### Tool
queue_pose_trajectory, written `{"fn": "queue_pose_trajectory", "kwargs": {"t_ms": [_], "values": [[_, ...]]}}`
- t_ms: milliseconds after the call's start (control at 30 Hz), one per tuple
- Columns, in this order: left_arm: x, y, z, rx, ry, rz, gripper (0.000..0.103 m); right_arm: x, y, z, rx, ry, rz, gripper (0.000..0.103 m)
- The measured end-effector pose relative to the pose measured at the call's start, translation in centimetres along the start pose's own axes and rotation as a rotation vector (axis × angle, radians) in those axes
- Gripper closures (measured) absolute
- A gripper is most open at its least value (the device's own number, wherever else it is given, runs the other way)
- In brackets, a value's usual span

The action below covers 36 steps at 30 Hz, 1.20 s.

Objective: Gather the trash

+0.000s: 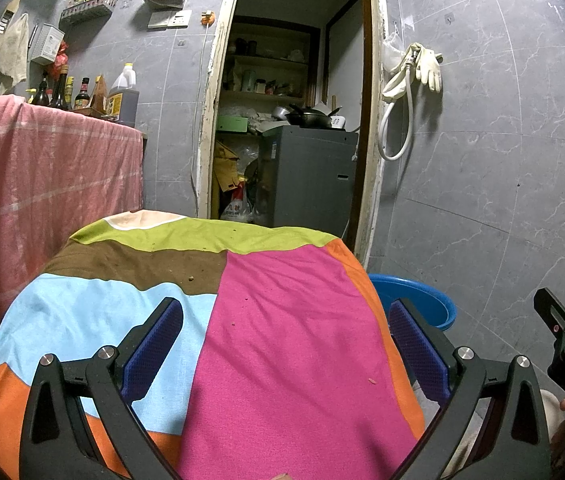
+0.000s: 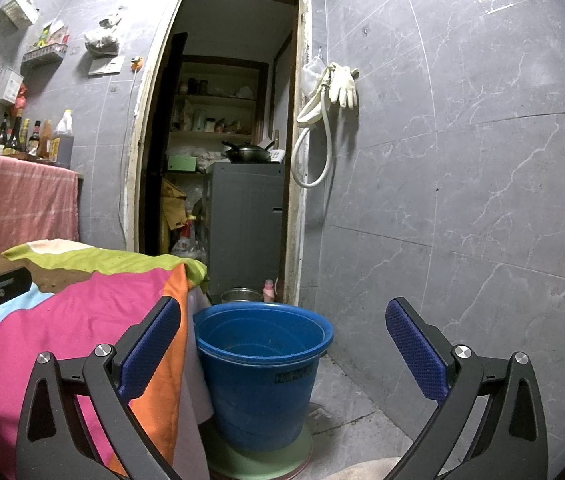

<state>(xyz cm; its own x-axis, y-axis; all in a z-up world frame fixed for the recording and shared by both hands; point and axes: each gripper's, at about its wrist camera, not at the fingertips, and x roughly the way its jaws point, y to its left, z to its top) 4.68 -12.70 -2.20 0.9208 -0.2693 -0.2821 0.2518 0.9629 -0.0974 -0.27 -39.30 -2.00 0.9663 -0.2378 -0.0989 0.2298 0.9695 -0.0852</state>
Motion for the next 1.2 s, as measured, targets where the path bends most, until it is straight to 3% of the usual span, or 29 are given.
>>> {"fn": "queue_pose_trajectory", "kwargs": {"t_ms": [1200], "values": [[-0.3,-1.1,0.0,0.015,-0.013,0.025,0.002,0.0,0.0,0.0,-0.001,0.001,0.001,0.0]]}}
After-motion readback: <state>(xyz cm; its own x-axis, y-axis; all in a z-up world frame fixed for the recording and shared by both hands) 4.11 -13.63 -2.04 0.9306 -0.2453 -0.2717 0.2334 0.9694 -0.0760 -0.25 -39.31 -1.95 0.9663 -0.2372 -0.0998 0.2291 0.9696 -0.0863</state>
